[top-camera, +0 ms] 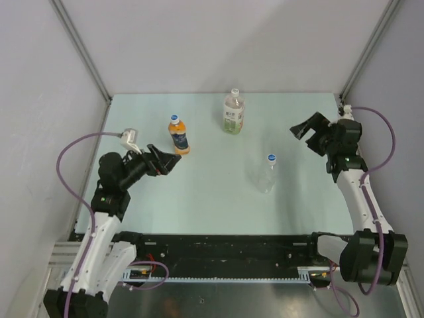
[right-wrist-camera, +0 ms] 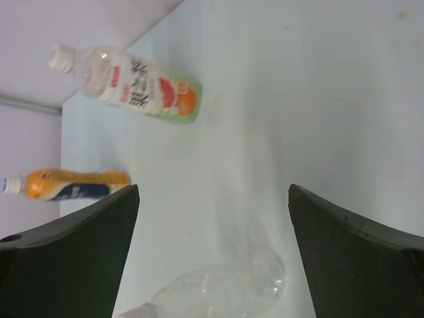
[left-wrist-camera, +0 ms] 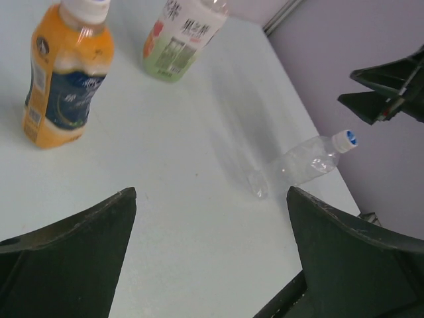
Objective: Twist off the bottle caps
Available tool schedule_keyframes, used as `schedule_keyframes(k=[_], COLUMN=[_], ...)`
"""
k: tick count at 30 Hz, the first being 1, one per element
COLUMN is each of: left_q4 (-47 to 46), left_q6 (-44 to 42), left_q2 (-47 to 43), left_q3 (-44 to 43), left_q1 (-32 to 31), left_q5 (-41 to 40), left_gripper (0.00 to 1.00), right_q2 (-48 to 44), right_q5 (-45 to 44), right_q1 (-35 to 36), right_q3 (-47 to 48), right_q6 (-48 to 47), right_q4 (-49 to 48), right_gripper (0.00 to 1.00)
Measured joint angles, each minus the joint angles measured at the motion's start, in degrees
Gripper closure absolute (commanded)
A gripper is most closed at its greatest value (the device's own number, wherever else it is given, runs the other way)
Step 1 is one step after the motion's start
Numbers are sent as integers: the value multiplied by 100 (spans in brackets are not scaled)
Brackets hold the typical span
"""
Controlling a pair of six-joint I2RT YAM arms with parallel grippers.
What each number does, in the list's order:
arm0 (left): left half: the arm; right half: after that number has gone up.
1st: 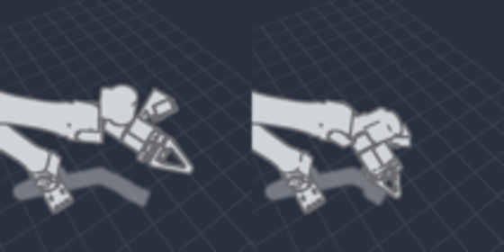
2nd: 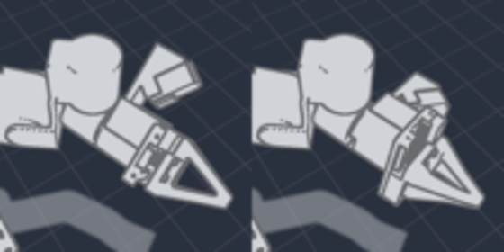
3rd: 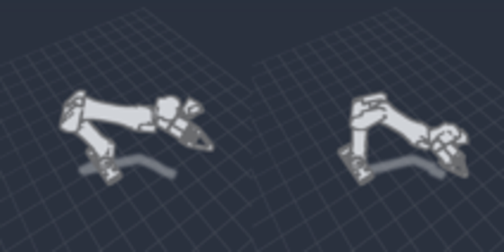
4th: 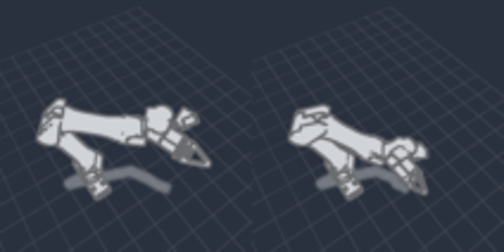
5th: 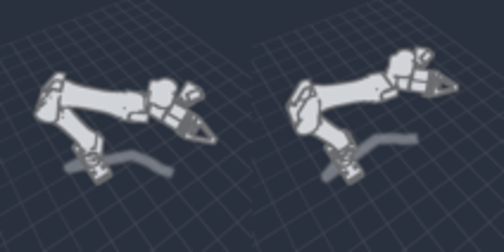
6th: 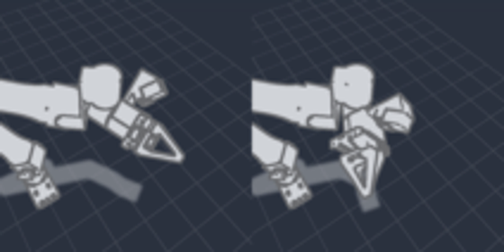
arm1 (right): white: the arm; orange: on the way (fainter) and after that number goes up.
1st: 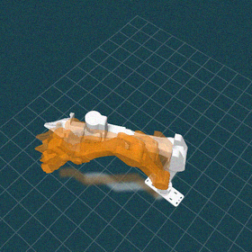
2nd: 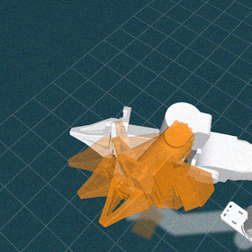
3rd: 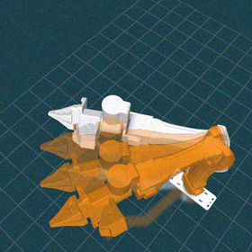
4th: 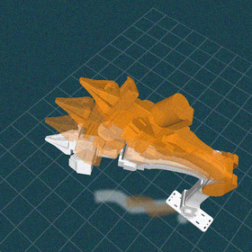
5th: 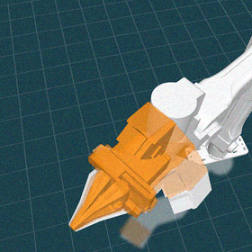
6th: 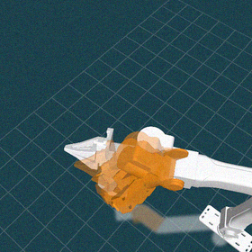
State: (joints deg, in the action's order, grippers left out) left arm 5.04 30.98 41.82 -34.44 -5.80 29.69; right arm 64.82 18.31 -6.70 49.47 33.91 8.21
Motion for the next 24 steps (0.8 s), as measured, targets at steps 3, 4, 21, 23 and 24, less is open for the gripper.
schedule_keyframes(k=[3,4,21,23,24], left_q4=[0,0,116,144,160], left_q6=[-7,-7,98,83,59], left_q2=[-415,-505,407,514,551], left_q3=[0,0,264,264,264], left_q1=[20,20,33,33,33], left_q5=[48,74,315,365,387], left_gripper=[1,1,1,1,1], right_q2=[2,2,-26,39,114], right_q5=[-254,-361,-2981,-3410,-3711], right_q1=[522,723,3523,3862,4107], right_q3=[400,573,2326,2330,2330], right_q6=[-153,-212,-1473,-1480,-1478], right_q4=[284,396,2092,2306,2448], right_gripper=[1,1,3,3,3])
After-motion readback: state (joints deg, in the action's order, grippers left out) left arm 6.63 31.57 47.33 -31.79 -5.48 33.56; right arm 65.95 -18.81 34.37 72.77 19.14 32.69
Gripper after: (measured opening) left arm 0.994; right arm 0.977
